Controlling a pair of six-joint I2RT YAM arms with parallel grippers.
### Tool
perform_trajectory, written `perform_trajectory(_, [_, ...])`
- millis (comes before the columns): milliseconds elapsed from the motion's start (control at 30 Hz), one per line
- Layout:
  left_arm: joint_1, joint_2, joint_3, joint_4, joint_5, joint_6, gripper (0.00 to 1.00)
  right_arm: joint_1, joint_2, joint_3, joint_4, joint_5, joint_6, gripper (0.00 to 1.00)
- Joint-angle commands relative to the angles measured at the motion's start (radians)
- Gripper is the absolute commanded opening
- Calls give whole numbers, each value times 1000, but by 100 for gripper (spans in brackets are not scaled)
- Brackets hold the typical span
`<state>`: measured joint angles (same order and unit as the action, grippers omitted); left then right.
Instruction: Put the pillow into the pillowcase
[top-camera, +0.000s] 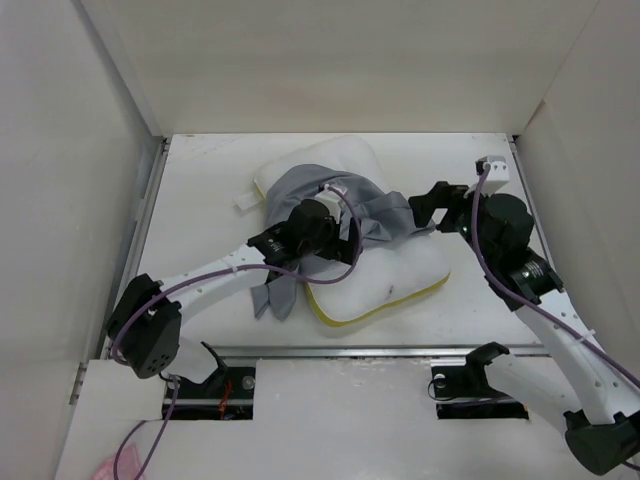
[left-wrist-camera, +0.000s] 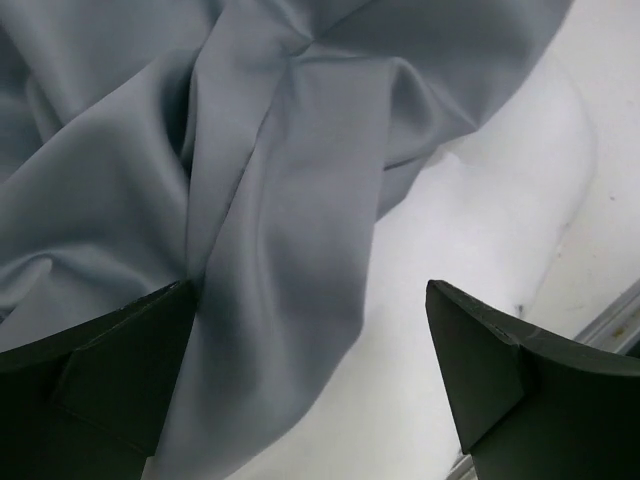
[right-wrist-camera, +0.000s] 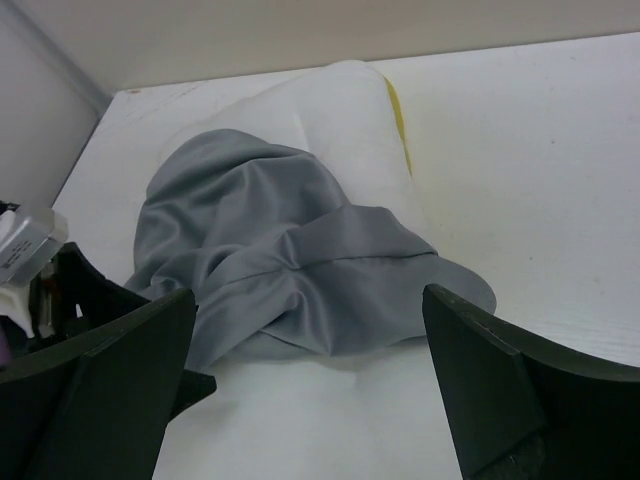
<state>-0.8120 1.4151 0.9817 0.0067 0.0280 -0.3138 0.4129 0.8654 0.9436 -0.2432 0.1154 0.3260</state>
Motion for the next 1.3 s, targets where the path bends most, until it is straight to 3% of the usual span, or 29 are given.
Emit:
perform_trajectory(0, [-4, 10, -20, 13, -72, -40, 100, 3, -46, -9, -24, -11, 13, 100])
perform_trajectory(133, [-4, 10, -58, 35, -92, -41, 95, 3, -84, -32, -22, -2, -50, 100])
perform_trajectory(233, [-4, 21, -58, 24, -123, -51, 66, 3, -85, -46, -39, 76, -16, 100])
perform_trajectory(267, [-4, 36, -58, 13, -138, -60, 52, 3, -85, -55, -74, 98, 11, 100])
perform_trajectory(300, [-4, 36, -58, 13, -175, -70, 25, 3, -60, -55, -90, 107, 37, 100])
perform_trajectory(333, [-4, 51, -49, 0, -198, -91, 8, 3, -49, -55, -105, 118, 47, 100])
perform_trajectory(367, [-4, 62, -28, -19, -220, -102, 0, 3, -39, -55, -117, 118, 47, 100])
perform_trajectory(633, [118, -14, 166, -106, -575, -131, 0, 3, 17, -126, -202, 115, 74, 100])
perform_trajectory(767, [209, -48, 268, -165, -676, -125, 0, 3, 8, -170, -237, 129, 116, 100])
perform_trajectory(967, [316, -102, 308, -176, -631, -82, 0, 12, 87, -253, -61, 32, 169, 100])
perform_trajectory(1133, [326, -136, 299, -157, -574, -56, 0, 75, 384, -191, 24, 99, 234, 98])
perform_trajectory(1167, [326, -136, 299, -166, -574, -44, 0, 85, 427, -171, 24, 168, 243, 94])
perform_trajectory(1233, [326, -136, 313, -180, -594, -44, 0, 86, 524, -99, -66, 272, 359, 38])
perform_trajectory(1267, [335, -146, 313, -180, -594, -44, 0, 86, 544, -76, -112, 338, 411, 21])
